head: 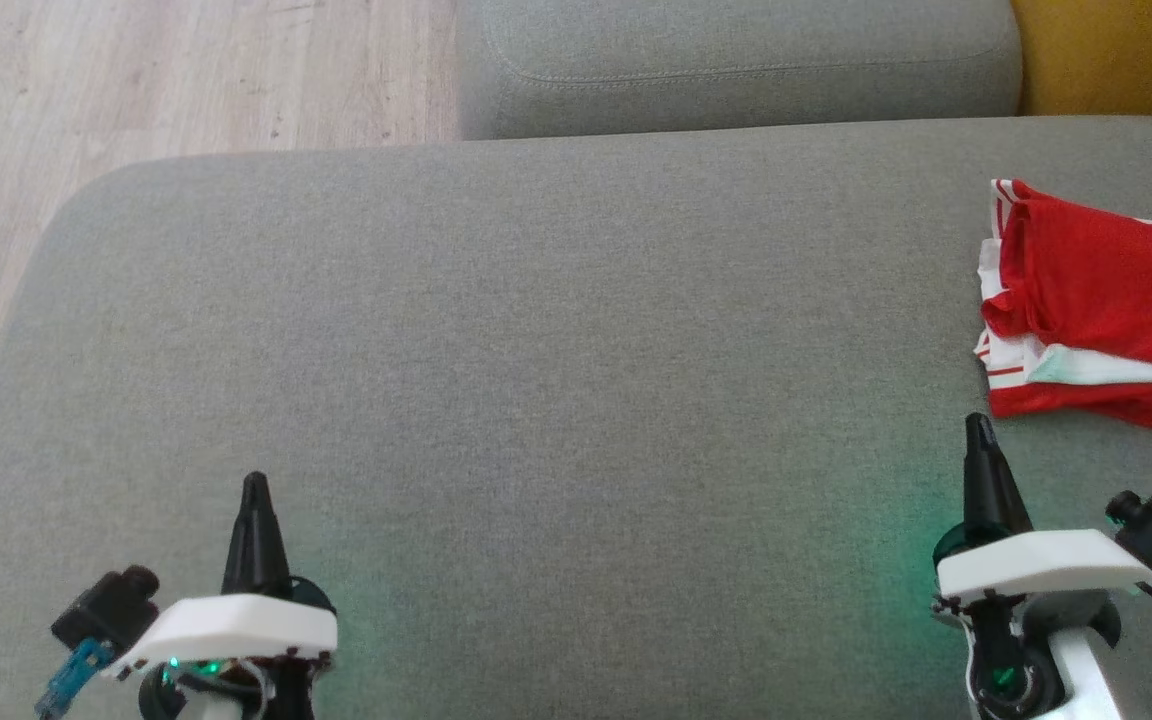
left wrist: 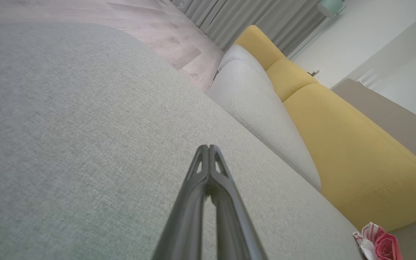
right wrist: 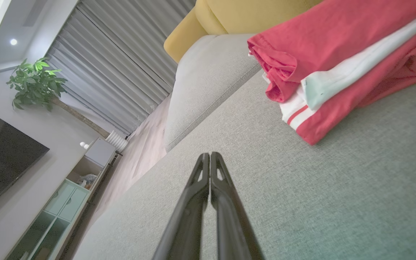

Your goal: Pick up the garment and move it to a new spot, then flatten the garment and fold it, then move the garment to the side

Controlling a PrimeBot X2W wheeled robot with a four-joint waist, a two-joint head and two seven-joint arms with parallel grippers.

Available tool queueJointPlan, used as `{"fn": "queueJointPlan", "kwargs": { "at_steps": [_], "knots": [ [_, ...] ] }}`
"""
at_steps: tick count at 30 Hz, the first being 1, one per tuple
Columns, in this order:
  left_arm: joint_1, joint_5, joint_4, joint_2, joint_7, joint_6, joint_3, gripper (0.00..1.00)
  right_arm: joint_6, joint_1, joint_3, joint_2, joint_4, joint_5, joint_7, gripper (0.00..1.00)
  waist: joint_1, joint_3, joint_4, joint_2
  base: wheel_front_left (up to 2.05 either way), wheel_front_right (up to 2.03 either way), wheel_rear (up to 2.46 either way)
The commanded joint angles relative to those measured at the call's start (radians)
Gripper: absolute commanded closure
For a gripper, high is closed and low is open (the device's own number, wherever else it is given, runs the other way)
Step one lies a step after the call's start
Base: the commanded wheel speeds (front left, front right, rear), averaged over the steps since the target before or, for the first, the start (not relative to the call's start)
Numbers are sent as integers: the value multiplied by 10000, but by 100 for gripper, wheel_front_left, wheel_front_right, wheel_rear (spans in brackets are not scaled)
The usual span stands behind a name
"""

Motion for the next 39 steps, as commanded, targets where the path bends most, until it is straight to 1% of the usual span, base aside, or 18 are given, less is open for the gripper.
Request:
{"fn": "queueJointPlan", "kwargs": {
  "at_steps": [1, 39],
  "knots": [
    [-365, -332, -390, 14, 96, -73, 338, 100, -4, -351, 9, -120, -431, 392, 69, 100, 0, -9, -4, 0, 0, 0, 0],
    [-346, -4162, -771, 26, 1217, -283, 1171, 100, -6, -226, -603, -144, -948, 4485, 1148, 100, 0, -161, -79, 0, 0, 0, 0]
  ]
}}
